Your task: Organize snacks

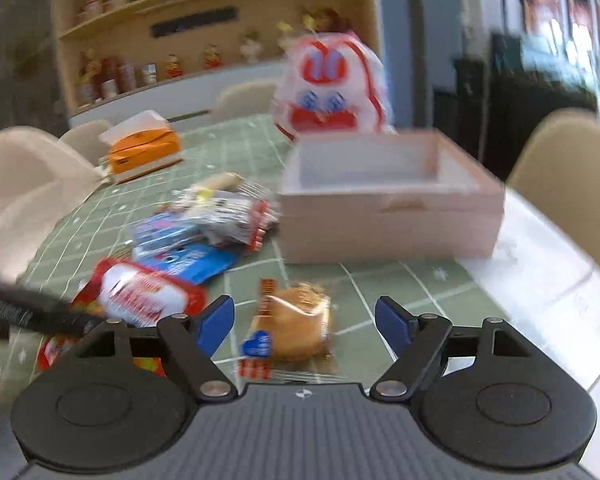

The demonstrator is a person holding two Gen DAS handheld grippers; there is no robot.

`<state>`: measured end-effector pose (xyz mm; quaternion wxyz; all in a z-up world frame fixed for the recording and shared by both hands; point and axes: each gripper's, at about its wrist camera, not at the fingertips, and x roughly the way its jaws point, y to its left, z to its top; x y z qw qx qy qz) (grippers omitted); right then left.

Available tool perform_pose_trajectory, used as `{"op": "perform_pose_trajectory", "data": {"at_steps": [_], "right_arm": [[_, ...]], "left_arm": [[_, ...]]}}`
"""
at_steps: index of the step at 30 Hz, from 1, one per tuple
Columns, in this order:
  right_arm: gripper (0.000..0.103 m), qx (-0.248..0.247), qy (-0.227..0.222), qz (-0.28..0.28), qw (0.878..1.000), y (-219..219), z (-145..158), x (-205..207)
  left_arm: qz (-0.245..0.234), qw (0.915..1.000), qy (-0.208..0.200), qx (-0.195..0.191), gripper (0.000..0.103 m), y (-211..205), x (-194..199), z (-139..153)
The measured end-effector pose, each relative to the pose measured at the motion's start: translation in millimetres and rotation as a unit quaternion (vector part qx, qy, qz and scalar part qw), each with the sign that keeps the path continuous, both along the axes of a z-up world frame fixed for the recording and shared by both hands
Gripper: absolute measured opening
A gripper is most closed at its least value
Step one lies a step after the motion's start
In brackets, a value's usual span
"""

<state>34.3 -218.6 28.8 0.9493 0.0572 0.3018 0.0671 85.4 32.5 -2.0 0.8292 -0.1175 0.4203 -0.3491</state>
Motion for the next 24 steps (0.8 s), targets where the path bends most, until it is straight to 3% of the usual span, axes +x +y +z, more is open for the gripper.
{"op": "perform_pose_trajectory", "data": {"at_steps": [3,5,7,8,9,12,15,19,22,24], "right_arm": [[0.078,0.066,0.037,0.003,0.997,-8.5,-11.3,20.0],[0.078,0.073,0.058,0.016,0.995,-1.6,-19.9,31.9],[0.076,0.021,0.055,0.004,0.998,14.1,-21.8,35.5],[0.061,-0.006,0.059,0.001,0.998,20.5,-21.8,36.0],[0.055,-0.028,0.059,0.005,0.998,25.7,-21.3,33.9],[0.055,-0.066,0.048,0.038,0.996,29.2,-12.3,16.7],[0.055,-0.064,0.022,0.046,0.997,14.4,12.2,-1.5],[0.055,-0.054,-0.033,0.024,0.998,-20.6,71.1,-2.4],[0.055,-0.050,-0.049,-0.007,0.998,-44.6,105.9,23.7],[0.055,-0.039,-0.041,-0.024,0.998,-59.4,117.1,52.3]], "left_arm": [[0.003,1.0000,0.002,0.005,0.034,0.8,-1.9,1.5],[-0.002,0.9999,-0.001,0.017,0.034,-1.0,-4.1,4.3],[-0.007,0.9997,0.003,0.023,0.034,-2.2,-7.3,5.9],[-0.008,0.9996,0.004,0.025,0.034,-2.7,-9.1,7.0],[-0.011,0.9996,0.005,0.027,0.034,-3.2,-11.2,8.5],[-0.017,0.9997,0.015,0.007,0.034,-2.8,-17.5,17.5],[-0.012,0.9988,0.023,-0.042,0.034,-3.3,-15.5,38.4],[0.004,0.9957,-0.045,-0.081,0.034,-23.0,4.4,99.7],[0.023,0.9905,-0.097,-0.094,0.034,-54.0,45.6,138.3],[0.037,0.9888,-0.105,-0.099,0.034,-75.5,80.6,151.2]]}}
